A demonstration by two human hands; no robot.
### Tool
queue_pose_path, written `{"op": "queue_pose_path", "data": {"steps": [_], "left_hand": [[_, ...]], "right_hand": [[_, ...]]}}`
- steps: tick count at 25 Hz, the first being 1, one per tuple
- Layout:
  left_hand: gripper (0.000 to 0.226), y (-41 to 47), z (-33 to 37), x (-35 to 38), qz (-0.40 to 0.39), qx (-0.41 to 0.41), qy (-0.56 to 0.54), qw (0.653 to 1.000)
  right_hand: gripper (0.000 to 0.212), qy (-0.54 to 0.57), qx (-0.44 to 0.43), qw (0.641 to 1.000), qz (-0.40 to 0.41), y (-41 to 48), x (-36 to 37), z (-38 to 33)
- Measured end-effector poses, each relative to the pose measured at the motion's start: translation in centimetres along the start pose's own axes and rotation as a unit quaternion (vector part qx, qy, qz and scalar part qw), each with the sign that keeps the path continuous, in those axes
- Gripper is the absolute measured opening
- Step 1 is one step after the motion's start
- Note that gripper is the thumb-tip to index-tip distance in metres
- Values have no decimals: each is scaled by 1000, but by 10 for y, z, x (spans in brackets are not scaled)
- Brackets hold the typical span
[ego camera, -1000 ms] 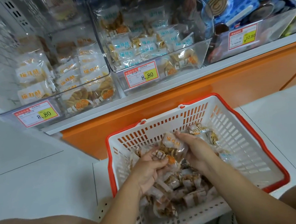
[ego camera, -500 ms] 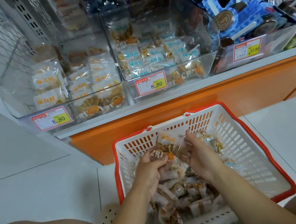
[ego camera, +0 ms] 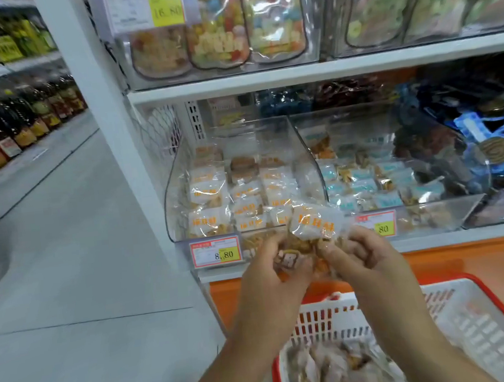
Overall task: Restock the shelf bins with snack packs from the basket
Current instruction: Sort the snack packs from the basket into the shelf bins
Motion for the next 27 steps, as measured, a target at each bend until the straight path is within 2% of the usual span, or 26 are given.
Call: {"op": "queue_pose_path", "data": {"steps": [3,6,9,10,12,16,20,24,26,27], "left_hand": [[35,17,1,-72,116,19,82,990],[47,31,-28,-131,236,-5,182,955],[29,44,-47,-145,236,-35,194,951],[22,48,-50,-146,234,-38,186,954],[21,54,-56,-148,241,-39,175,954],[22,62,-64,-156,244,-42,151,957],[25,63,-68,-155,233,-32,141,962],[31,62,-68,-153,239,-16,144,960],[33,60,-68,-152,243,-8,145,959],[33,59,-67,-153,246,-4,145,958]], "right_hand": [[14,-61,-55,996,-17,46,49,-31],[19,-102,-85,991,12,117,85,-43],[25,-194,-74,977,46,197,106,-32],[32,-219,-62,973,45,221,112,-25],[42,-227,-29,973,24,266,127,-4],[27,-288,10,958,2,311,146,31],[34,-284,48,957,20,313,147,53],[59,-360,2,932,38,302,147,46],[58,-404,-15,914,25,285,148,25],[50,-408,-31,912,9,269,148,10]]}}
Point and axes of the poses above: each hand's wrist, its own y-axis towards the middle knuckle, its own x-axis out of the palm, z = x × y, the point moved 6 cm from there along y, towards the middle knuckle, and after that the axes turned 9 degrees about y, right-handed, at the moved point
